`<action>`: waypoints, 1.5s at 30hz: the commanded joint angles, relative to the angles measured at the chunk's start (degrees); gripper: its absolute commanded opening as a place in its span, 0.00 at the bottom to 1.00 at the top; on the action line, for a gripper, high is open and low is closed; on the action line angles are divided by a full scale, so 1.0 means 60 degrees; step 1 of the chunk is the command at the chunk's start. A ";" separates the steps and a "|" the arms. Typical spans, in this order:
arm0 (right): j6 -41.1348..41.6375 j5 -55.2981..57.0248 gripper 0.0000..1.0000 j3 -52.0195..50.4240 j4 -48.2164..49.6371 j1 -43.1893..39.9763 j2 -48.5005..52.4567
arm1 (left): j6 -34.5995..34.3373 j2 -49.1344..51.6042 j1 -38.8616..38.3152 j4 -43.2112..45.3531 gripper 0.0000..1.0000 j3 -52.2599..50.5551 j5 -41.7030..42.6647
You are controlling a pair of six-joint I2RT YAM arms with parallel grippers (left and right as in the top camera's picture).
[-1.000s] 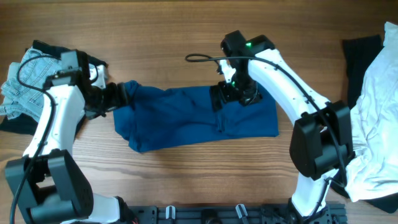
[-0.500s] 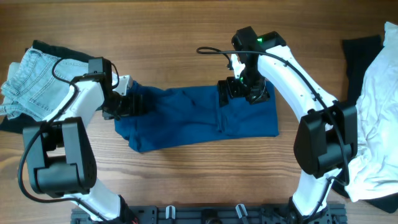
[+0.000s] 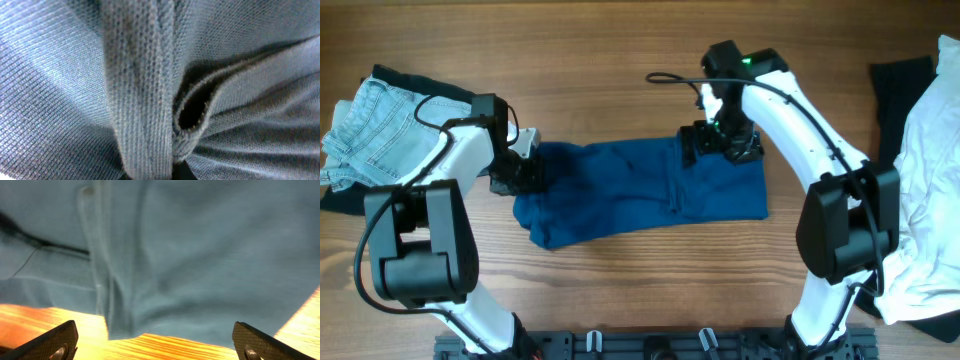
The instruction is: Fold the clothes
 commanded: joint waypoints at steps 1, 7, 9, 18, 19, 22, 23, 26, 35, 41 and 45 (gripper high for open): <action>0.0080 0.0565 1.00 0.0142 -0.0018 -0.0750 -0.0146 | -0.0175 0.0233 0.0404 -0.0670 0.04 0.0747 -0.0182; -0.0091 0.1089 1.00 0.0142 -0.0022 -0.2317 -0.0142 | -0.0248 -0.0149 0.1260 -0.2058 0.04 0.2546 -0.0608; -0.0178 0.1093 1.00 0.0142 -0.0029 -0.2674 -0.0142 | -0.0244 -0.0291 0.1362 -0.2499 0.04 0.3005 -0.0612; -0.0259 0.1089 1.00 0.0131 -0.0127 -0.2987 -0.0135 | -0.1071 -0.1140 -0.0262 -0.3996 0.04 0.4313 0.2645; -0.0280 0.1089 1.00 0.0127 -0.0131 -0.2973 -0.0124 | -0.1523 -0.1275 -0.0776 -0.3738 0.04 0.4320 0.3111; -0.0433 0.1089 1.00 -0.0015 -0.0124 -0.2973 -0.0124 | -0.2597 -0.1348 -0.2342 -0.2834 0.04 0.4320 0.3399; -0.0437 0.1089 1.00 -0.0087 -0.0120 -0.2973 -0.0124 | -0.2976 -0.1290 -0.2900 -0.2459 0.04 0.4320 0.3395; -0.0430 0.1089 1.00 -0.0248 -0.0087 -0.2973 -0.0124 | -0.4342 -0.1078 -0.4801 -0.1180 0.04 0.4313 0.2532; -0.0652 0.1089 1.00 -0.0248 -0.0426 -0.2973 -0.0124 | -0.5712 -0.0189 -0.7479 0.0466 0.21 0.4309 -0.0470; -0.0659 0.1089 1.00 -0.0248 -0.0474 -0.2973 -0.0124 | -0.5621 -0.0171 -0.7584 0.1552 0.60 0.4309 -0.1045; -0.1264 0.0419 1.00 -0.0248 -0.0492 -0.2973 -0.0124 | -0.5056 -0.0270 -0.7100 0.1038 0.59 0.4313 -0.1428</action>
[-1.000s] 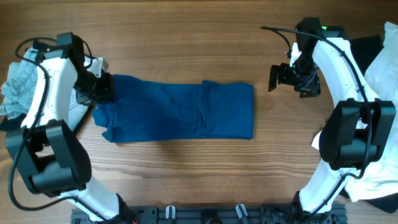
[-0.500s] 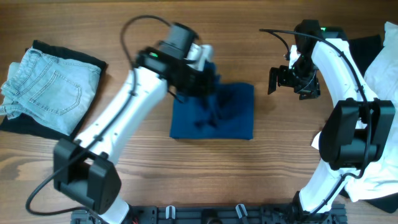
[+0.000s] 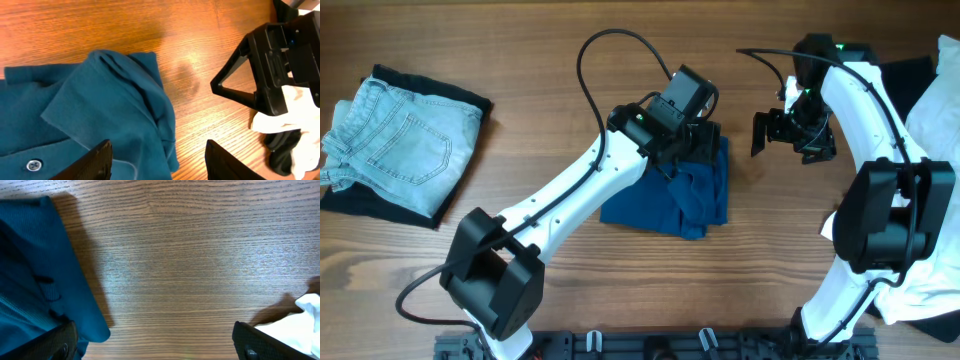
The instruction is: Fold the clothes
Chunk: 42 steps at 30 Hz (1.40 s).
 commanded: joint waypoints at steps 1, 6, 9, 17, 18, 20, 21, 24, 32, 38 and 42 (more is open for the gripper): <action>-0.1224 -0.1195 1.00 -0.0098 -0.0073 0.0047 -0.0124 | 0.0412 -0.0073 0.0634 -0.0590 0.60 0.0171 -0.0772; -0.3260 -0.3752 1.00 -0.0098 -0.0816 0.0616 -0.0124 | 0.0404 -0.0069 0.2517 -0.1166 0.61 0.0149 -0.0998; -0.2626 -0.3115 1.00 -0.0219 -0.0565 0.1490 -0.0124 | 0.0404 -0.0051 0.3362 -0.1184 0.59 0.0069 -0.0306; -0.0586 -0.1177 0.81 -0.0831 0.0397 0.3599 -0.0124 | 0.0404 0.0080 0.3730 -0.1268 0.59 -0.1155 -0.0073; -0.0331 -0.0984 0.70 -0.0831 0.0503 0.3748 -0.0124 | 0.0404 0.0098 0.3730 -0.1264 0.59 -0.1282 -0.0073; -0.0091 -0.0980 0.33 -0.0831 0.0641 0.3880 -0.0120 | 0.0404 0.0127 0.3730 -0.1235 0.59 -0.1453 -0.0073; -0.0007 -0.0973 0.13 -0.0834 0.0718 0.3901 -0.0120 | 0.0404 0.0127 0.3730 -0.1235 0.60 -0.1497 -0.0076; 0.0270 -0.0288 0.04 -0.0838 0.0761 0.3898 -0.0076 | 0.0408 0.0127 0.3730 -0.1279 0.59 -0.1523 -0.0073; 0.1927 0.1446 0.04 -0.0153 0.1096 0.2346 -0.0397 | 0.0408 0.0127 0.3730 -0.1275 0.60 -0.1523 0.0098; 0.1311 0.1064 0.09 -0.0248 0.0532 0.0965 -0.0273 | 0.0404 0.0127 0.3730 -0.1188 0.61 -0.1523 0.0098; -0.0667 -0.2033 0.25 -0.0248 0.0033 0.1384 -0.0441 | 0.0408 0.0127 0.3730 -0.1122 0.62 -0.1523 0.0098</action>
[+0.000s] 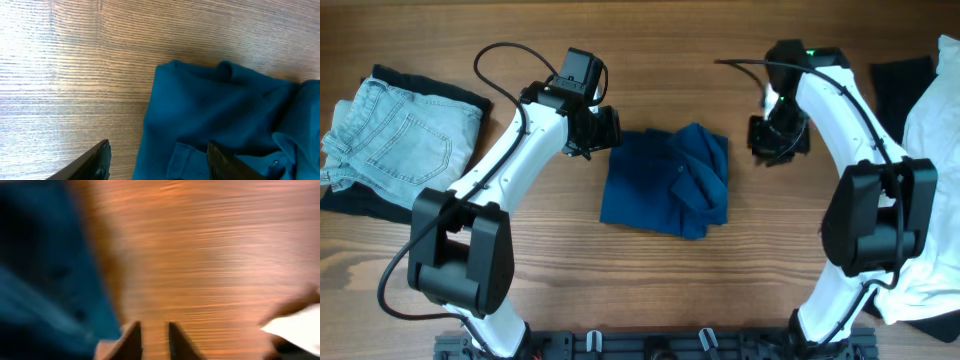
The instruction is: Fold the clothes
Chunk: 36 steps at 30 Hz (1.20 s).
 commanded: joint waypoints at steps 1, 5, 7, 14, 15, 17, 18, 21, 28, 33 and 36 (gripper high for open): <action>-0.1694 -0.2259 0.30 0.0106 -0.0015 0.0579 -0.0393 | 0.0117 0.0109 0.0026 0.0029 0.62 -0.0087 0.0117; -0.1716 -0.2255 0.39 0.0106 0.0288 0.1202 -0.0390 | 0.0117 0.0109 0.0026 0.0025 0.62 -0.0087 0.0117; -0.1708 -0.2091 0.53 0.0047 0.0554 0.1464 -0.0372 | 0.0117 0.0109 0.0026 0.0025 0.63 -0.0087 0.0117; -0.1526 -0.1446 0.04 -0.1297 0.1960 0.1945 -0.0364 | 0.0113 0.0109 0.0026 0.0025 0.64 -0.0087 0.0117; -0.0648 -0.0652 0.04 -0.1217 0.2004 0.1851 -0.0412 | 0.0113 0.0109 0.0026 0.0025 0.64 -0.0087 0.0117; 0.0758 0.0484 0.04 -0.0845 0.2055 0.1300 -0.0586 | 0.0117 0.0109 0.0026 0.0018 0.64 -0.0087 0.0117; 0.0929 0.0605 0.04 -0.0699 0.2178 0.0947 -0.0681 | 0.0117 0.0109 0.0026 0.0018 0.64 -0.0087 0.0117; 0.0954 0.0648 0.04 -0.0688 0.2353 -0.0474 -0.0732 | 0.0117 0.0109 0.0026 0.0022 0.64 -0.0087 0.0117; -0.1898 -0.2943 0.25 -0.0801 0.0313 -0.0634 -0.0874 | 0.0852 0.0109 0.0026 0.1752 0.66 -0.0084 0.0117; -0.2794 -0.4197 0.19 -0.1239 -0.0251 0.0517 -0.0878 | 0.1552 0.0933 0.0026 0.3617 0.64 -0.0084 0.0164; -0.2878 -0.4608 0.19 -0.1610 -0.0033 0.1115 -0.0878 | 0.1548 0.1596 0.0011 0.3610 0.62 -0.0084 0.0820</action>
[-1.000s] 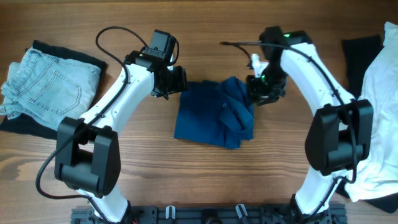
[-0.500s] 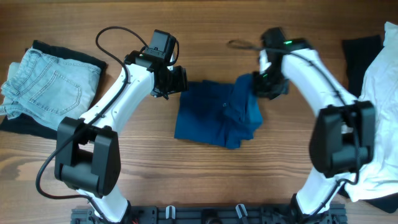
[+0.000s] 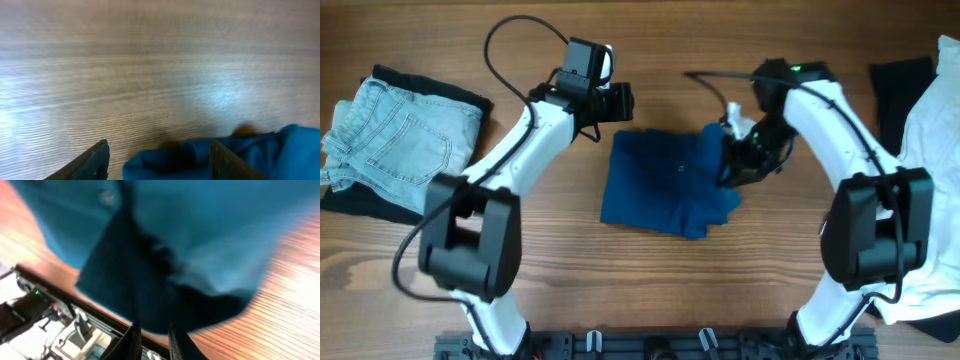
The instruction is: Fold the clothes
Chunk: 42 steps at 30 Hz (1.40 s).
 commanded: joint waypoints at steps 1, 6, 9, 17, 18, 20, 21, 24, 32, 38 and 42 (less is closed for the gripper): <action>-0.0368 -0.0798 0.20 -0.0678 0.0379 0.0685 -0.0248 | 0.0259 0.0947 -0.0025 -0.0087 0.62 -0.0018 0.0652; 0.1348 0.0295 0.20 -0.2029 0.2306 0.0951 -0.0244 | 0.0266 0.1330 -0.0182 -0.1341 0.52 -0.0022 0.0634; 0.2659 0.2710 0.23 -0.2565 0.3453 0.0892 -0.0211 | 0.0262 0.1337 -0.0153 -0.3049 0.23 -0.0022 0.0521; 0.1643 0.4193 0.25 -0.2335 0.6411 0.0204 -0.0211 | -0.1271 0.1311 -0.0266 -0.6889 0.13 -0.0022 0.0641; 0.1530 0.4197 0.25 -0.2157 0.6408 0.0208 -0.0215 | -0.1286 0.1264 -0.0324 -0.7071 0.14 -0.0022 0.0849; 0.1348 0.4251 0.25 -0.1515 0.5683 0.0204 -0.0288 | -0.1282 0.0987 -0.0415 -0.7231 0.20 -0.0018 0.0994; 0.1381 0.4306 0.25 -0.1104 0.5136 0.0204 -0.0393 | -0.1228 0.0681 -0.0379 -0.7184 0.25 -0.0007 0.0994; 0.1818 0.4331 0.37 -0.0328 0.4171 0.0149 -0.1333 | -0.0452 -0.0372 0.0182 -0.6098 0.61 0.0590 0.0922; 0.1876 0.4036 0.90 -0.0313 0.3264 0.0135 -0.2667 | 0.2867 0.0466 0.0361 -0.1985 1.00 0.0619 0.3869; 0.1945 0.4036 0.91 -0.0313 0.3100 0.0135 -0.2667 | 0.3260 0.2575 -0.0433 -0.1905 1.00 0.0612 0.5231; 0.1927 0.4044 0.90 -0.0313 0.2983 0.0135 -0.2667 | 0.3264 0.3089 -0.1435 -0.2171 0.63 0.0608 0.5340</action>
